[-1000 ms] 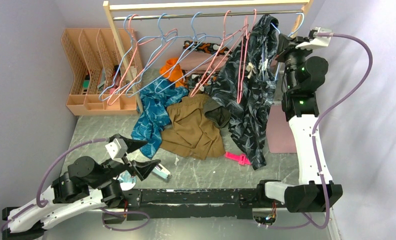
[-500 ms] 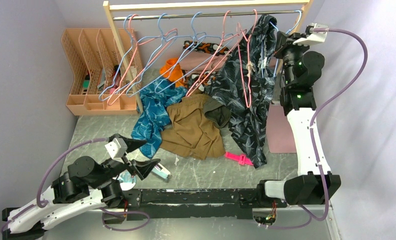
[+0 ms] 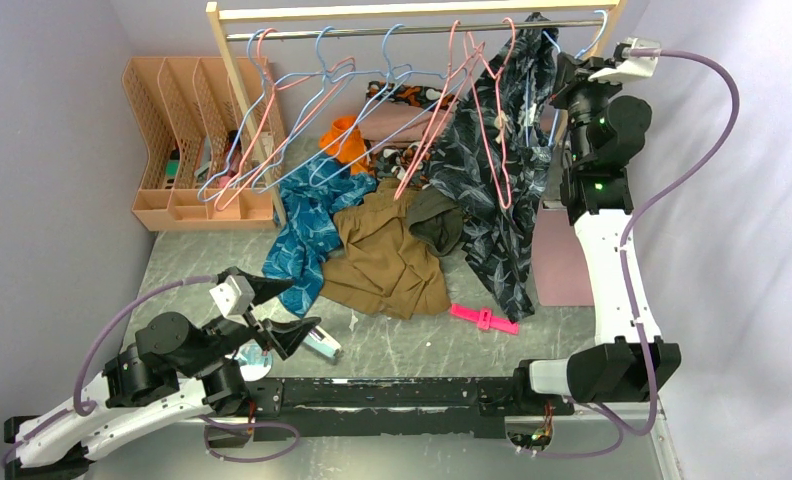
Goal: Place the shorts on the hanger
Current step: Place the hanger at the clothesline.
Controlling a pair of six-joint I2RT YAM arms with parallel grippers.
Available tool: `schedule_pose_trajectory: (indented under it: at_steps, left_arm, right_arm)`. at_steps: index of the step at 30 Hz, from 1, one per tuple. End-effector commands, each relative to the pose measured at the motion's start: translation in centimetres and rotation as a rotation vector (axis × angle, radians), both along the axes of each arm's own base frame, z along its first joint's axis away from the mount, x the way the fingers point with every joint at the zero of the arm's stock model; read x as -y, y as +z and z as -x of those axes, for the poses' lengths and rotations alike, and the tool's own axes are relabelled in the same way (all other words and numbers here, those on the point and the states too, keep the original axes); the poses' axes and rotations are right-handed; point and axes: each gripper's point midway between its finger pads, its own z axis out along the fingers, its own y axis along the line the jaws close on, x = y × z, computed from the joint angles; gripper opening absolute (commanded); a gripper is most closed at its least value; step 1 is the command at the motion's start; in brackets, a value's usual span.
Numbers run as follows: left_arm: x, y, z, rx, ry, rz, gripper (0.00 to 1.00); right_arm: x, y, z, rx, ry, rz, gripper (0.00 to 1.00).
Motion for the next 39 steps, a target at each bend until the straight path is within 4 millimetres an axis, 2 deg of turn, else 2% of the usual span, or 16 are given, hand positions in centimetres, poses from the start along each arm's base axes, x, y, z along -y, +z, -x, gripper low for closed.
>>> schedule_pose_trajectory:
  at_steps: [1, 13, 23, 32, 39]
  left_arm:
    - [-0.1, -0.3, -0.4, -0.006, 0.022, -0.004, 0.99]
    - [0.0, -0.3, -0.3, -0.003, 0.015, -0.003, 0.99]
    - [0.0, -0.3, -0.3, -0.006, 0.015, -0.006, 0.99]
    - [0.1, -0.3, -0.3, -0.001, 0.012, -0.008, 1.00]
    - [0.0, -0.2, -0.1, 0.006, 0.003, -0.004, 0.99]
  right_arm:
    - [0.9, 3.1, 0.8, 0.098, -0.035, 0.011, 0.00]
    - [1.3, 3.2, -0.2, 0.093, -0.048, 0.004, 0.00]
    - [1.6, 1.1, -1.8, 0.045, -0.052, 0.010, 0.00]
    - [1.6, 0.2, -1.9, 0.024, -0.047, 0.006, 0.00]
    - [1.6, -2.0, -2.0, -0.033, -0.051, -0.002, 0.00]
